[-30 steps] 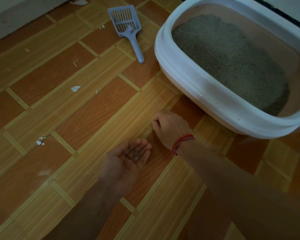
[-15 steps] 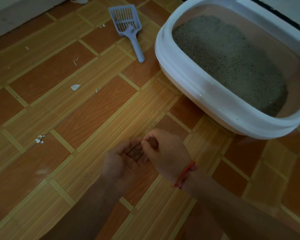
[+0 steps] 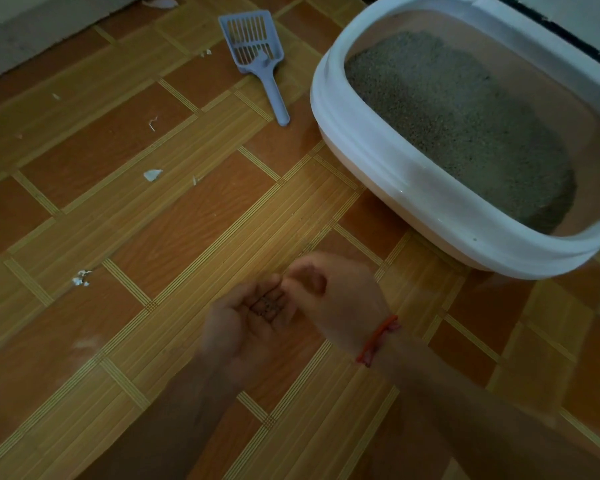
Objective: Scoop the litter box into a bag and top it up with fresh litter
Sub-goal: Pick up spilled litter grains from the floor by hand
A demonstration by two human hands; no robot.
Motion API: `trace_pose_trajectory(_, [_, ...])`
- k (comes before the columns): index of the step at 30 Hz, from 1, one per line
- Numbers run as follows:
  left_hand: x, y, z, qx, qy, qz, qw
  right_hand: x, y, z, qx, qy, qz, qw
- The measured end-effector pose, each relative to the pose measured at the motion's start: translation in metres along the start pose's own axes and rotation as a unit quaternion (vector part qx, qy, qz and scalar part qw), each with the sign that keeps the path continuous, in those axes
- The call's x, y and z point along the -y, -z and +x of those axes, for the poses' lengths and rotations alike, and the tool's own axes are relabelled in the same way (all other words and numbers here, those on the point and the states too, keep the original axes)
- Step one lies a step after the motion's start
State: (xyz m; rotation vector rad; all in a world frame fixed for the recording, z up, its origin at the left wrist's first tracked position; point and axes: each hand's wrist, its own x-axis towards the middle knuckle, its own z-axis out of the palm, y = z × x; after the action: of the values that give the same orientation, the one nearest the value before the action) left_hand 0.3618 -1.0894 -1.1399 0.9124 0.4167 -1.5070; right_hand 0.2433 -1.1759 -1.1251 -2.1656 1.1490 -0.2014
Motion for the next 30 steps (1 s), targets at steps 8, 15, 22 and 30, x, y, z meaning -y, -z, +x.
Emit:
trace_pose_trajectory(8, [-0.008, -0.001, -0.001, -0.034, 0.004, -0.016, 0.999, -0.024, 0.010, 0.042, -0.035, -0.077, -0.050, 0.995])
trace_pose_trajectory(15, [-0.008, 0.004, -0.002, -0.042, 0.002, -0.013, 0.999, -0.025, 0.001, 0.053, -0.030, -0.062, -0.056, 0.996])
trace_pose_trajectory(22, [-0.008, 0.004, -0.002, -0.047, 0.003, -0.017, 0.999, -0.025, -0.001, 0.058, -0.024, -0.037, -0.093, 0.995])
trace_pose_trajectory(30, [-0.008, 0.001, -0.004, -0.053, 0.005, -0.016, 0.998, -0.021, -0.004, 0.061, 0.006, -0.014, -0.151, 0.988])
